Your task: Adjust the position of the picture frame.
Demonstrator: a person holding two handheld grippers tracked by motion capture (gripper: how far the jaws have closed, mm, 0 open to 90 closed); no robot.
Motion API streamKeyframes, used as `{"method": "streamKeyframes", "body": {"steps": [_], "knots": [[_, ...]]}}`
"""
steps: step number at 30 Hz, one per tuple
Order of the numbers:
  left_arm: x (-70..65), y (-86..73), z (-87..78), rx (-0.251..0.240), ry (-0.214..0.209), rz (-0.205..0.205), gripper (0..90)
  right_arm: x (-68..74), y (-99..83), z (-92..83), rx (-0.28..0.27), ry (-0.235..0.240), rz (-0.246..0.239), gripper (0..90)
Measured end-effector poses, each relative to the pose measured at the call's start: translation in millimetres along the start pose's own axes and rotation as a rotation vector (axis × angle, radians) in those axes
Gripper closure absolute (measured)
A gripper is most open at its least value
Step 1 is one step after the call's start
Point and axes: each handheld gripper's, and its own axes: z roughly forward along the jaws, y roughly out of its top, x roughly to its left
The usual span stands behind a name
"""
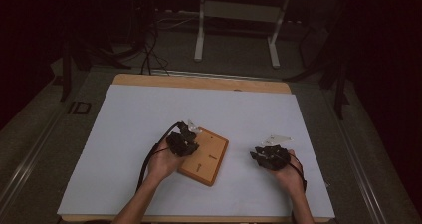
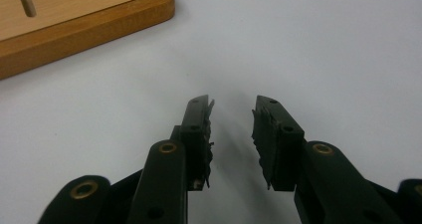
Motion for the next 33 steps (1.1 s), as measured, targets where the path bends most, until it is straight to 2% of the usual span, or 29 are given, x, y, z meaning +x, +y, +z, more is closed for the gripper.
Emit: {"method": "streamKeyframes", "body": {"steps": [5,10,13,14,17,19,22,25,26,27,29,30,31,32,33], "knots": [[6.2,0.1,5.1,-0.033,0.027,-0.070,84.8,0.1,-0.2,0.1,0.001,-0.001,0.001,66.9],[17.5,0.5,14.7,-0.062,0.040,-0.171,84.8,-0.3,-0.3,0.0,-0.001,-0.001,0.002,66.8],[23.0,0.9,19.0,-0.082,0.034,-0.218,84.8,-0.6,-0.5,0.2,0.000,-0.002,0.002,66.6],[24.8,0.9,20.5,-0.086,0.017,-0.225,84.8,-0.6,-0.6,0.3,0.000,-0.003,0.004,66.5],[29.2,-0.5,23.7,-0.106,-0.043,-0.231,84.9,-0.9,-0.6,0.1,-0.001,-0.004,0.004,66.2],[29.5,-0.3,24.3,-0.110,-0.045,-0.235,85.0,-1.0,-0.7,0.0,-0.002,-0.004,0.004,66.2],[27.4,0.9,23.2,-0.115,-0.049,-0.209,85.0,-0.1,-0.3,0.5,-0.004,-0.001,0.004,66.0],[25.2,1.6,22.2,-0.115,-0.052,-0.198,85.0,2.7,0.9,2.1,-0.004,0.011,0.000,66.0],[23.9,2.7,22.2,-0.119,-0.056,-0.199,85.0,5.2,1.8,3.6,-0.005,0.020,-0.008,66.1],[23.5,3.2,22.4,-0.119,-0.055,-0.197,85.0,14.8,5.6,7.5,0.000,0.080,-0.034,72.5],[22.7,4.4,23.2,-0.119,-0.057,-0.192,84.9,23.2,8.5,9.8,0.001,0.104,-0.068,77.0],[21.7,5.8,23.6,-0.119,-0.057,-0.188,85.0,28.5,10.2,11.1,-0.004,0.121,-0.084,82.5],[21.7,5.8,23.6,-0.119,-0.057,-0.188,84.9,28.5,10.2,11.1,-0.004,0.121,-0.084,82.5],[21.4,6.9,23.9,-0.117,-0.060,-0.188,84.9,35.8,12.5,13.6,-0.015,0.156,-0.095,88.5],[21.4,6.9,23.9,-0.117,-0.060,-0.188,84.9,35.8,12.5,13.6,-0.015,0.156,-0.095,88.5]]}}
